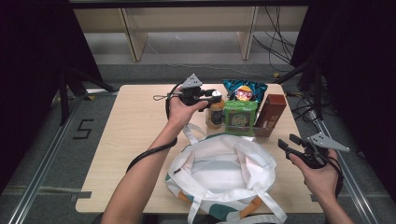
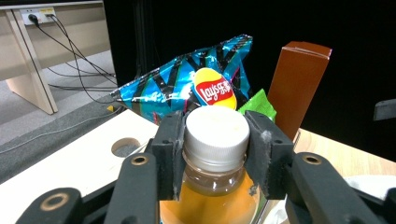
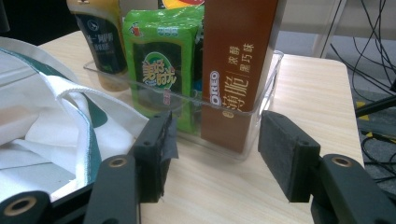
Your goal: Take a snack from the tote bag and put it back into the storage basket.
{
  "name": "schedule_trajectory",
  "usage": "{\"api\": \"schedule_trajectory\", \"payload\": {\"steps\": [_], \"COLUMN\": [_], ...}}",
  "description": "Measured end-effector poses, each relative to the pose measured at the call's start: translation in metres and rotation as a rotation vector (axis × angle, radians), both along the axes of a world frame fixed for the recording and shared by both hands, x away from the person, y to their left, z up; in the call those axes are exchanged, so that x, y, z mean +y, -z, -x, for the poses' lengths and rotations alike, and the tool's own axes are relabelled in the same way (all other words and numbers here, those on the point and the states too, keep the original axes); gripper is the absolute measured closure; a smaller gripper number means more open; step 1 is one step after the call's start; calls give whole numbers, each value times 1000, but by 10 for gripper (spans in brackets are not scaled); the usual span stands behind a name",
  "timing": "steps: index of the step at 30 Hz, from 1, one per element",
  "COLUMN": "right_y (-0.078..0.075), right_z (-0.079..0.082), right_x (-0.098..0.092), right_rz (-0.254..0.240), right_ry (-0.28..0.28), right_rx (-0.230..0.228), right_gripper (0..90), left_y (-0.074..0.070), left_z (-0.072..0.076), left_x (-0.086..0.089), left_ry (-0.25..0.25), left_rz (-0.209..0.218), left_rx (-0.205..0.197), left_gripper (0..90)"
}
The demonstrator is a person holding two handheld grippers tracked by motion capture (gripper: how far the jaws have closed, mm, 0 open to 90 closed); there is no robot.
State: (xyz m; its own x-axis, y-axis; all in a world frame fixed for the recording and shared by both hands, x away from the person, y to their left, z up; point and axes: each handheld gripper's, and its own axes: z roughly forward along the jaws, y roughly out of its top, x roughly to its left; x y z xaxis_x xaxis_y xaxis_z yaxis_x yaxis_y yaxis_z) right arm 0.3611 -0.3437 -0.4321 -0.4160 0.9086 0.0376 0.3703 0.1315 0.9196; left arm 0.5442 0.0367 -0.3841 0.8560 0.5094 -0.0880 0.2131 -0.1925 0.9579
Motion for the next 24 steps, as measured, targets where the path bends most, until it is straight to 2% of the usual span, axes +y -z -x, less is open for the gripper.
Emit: {"api": "schedule_trajectory", "payload": {"steps": [1, 5, 8, 9, 13, 15, 16, 18, 20, 24], "right_y": [0, 0, 0, 0, 0, 0, 0, 0, 0, 0], "right_z": [1, 0, 1, 2, 0, 2, 1, 1, 1, 2], "right_x": [-1, -1, 0, 1, -1, 1, 1, 3, 1, 1], "right_rz": [1, 4, 3, -9, 5, -9, -1, -28, -1, -9], "right_ry": [-19, -23, -15, -6, -23, -5, -12, 11, -11, -8], "right_rx": [10, 8, 9, 25, 9, 25, 16, 23, 15, 23], "right_gripper": [460, 461, 460, 461, 461, 460, 460, 461, 460, 460], "left_y": [1, 4, 6, 6, 8, 8, 9, 10, 12, 14], "left_z": [0, 0, 1, 0, 1, 1, 1, 1, 1, 0], "left_x": [0, -1, -1, -1, -1, -1, -1, -1, -1, -1], "left_ry": [-1, 5, 7, 6, 7, 6, 7, 7, 5, 3], "left_rz": [2, -2, -8, -7, -12, -13, -16, -19, -18, -21], "left_rx": [3, 7, 12, 13, 13, 14, 14, 17, 22, 27], "left_gripper": [589, 589, 589, 589, 589, 589, 589, 589, 589, 588]}}
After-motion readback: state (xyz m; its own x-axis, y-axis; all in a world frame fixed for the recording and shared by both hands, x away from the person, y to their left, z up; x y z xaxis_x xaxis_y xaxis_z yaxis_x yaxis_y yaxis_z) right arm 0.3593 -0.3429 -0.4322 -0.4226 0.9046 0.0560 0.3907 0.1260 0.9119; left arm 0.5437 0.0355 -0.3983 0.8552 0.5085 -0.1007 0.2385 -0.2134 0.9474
